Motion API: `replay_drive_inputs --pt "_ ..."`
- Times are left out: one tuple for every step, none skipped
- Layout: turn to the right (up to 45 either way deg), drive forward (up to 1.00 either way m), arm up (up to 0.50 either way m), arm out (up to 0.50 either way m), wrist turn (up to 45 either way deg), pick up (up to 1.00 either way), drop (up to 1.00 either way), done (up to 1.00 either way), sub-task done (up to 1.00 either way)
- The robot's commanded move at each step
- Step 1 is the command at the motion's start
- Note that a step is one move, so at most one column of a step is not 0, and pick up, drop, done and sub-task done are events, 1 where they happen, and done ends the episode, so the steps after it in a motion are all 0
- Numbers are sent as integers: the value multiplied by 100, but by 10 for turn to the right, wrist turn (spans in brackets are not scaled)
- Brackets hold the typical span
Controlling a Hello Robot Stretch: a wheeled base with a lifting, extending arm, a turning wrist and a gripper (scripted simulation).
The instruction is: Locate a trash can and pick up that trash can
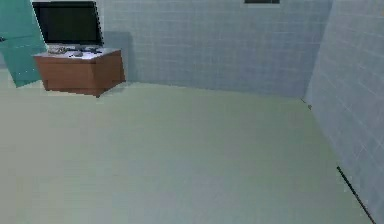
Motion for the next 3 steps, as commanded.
replay_drive_inputs --pt "0 65 0 0 0 0 0 0 0" --pt "-450 0 0 0 0 0 0 0 0" --pt "-240 0 0 0 0 0 0 0 0"
